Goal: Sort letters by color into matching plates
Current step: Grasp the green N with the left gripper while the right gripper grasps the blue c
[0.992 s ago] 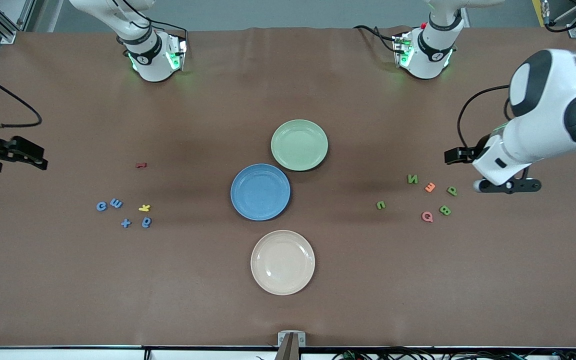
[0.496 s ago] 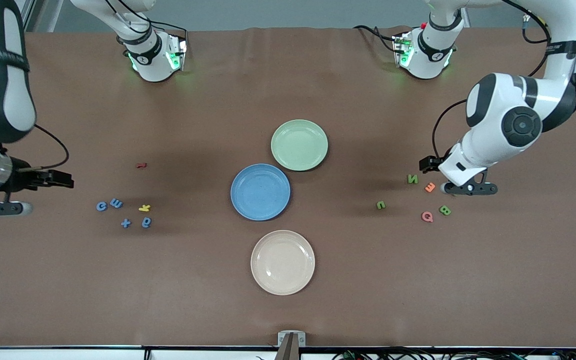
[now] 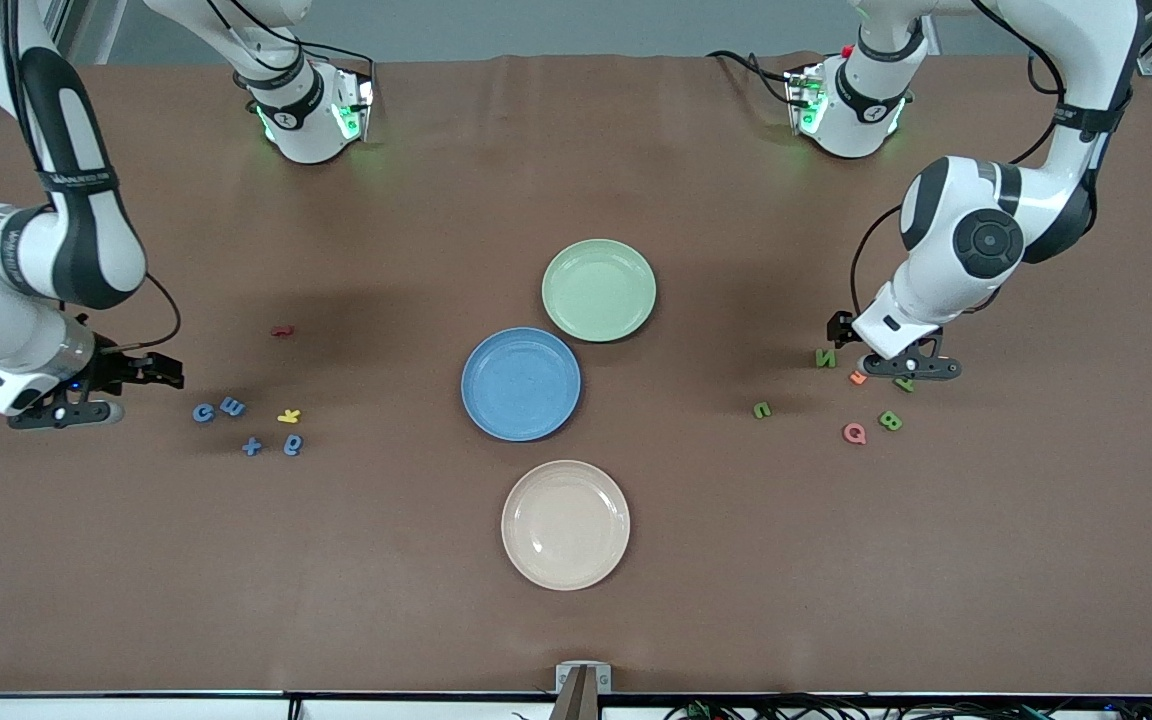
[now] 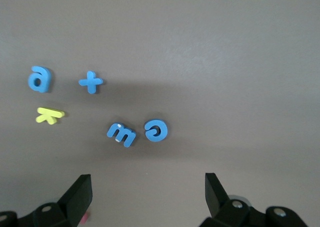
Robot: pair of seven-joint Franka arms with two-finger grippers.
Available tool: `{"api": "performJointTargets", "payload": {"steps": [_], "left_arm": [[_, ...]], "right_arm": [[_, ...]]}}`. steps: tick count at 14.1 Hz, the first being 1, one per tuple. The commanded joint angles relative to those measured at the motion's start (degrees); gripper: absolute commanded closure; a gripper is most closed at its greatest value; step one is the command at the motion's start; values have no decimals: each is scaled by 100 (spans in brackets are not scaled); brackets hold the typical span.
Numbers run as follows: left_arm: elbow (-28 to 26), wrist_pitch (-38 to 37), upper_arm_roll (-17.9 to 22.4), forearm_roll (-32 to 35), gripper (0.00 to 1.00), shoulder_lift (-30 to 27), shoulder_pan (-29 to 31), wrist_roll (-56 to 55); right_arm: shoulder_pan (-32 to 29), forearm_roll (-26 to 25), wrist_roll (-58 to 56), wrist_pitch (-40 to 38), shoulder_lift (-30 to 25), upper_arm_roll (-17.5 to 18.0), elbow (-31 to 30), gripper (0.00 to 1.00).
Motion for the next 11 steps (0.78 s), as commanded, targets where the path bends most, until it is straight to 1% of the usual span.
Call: {"api": "performJointTargets", "payload": {"steps": [1,2,6,8,10,11], "left_arm": [[-216,350,-41,96,29,195,29,29],[-216,472,-41,105,32,336,12,38],[-146,946,-41,105,34,829,20,126],[-137,983,-41,96,37,926,20,117],[-137,983,-41,96,42,935,11,117],[-128,983,-41,105,43,996,11,117]], "right_arm": [[-66,-50,-36,764,199,68,-374,0],[-75,-50,-36,950,366,68,-401,0],[-75,-50,-36,1575,850,68,-428,1],[-118,-50,-62,1602,947,68,-375,5],[-171,-50,-193,1541,956,68,-296,5],[-197,-50,-446,1540,1008,68,-217,5]]}}
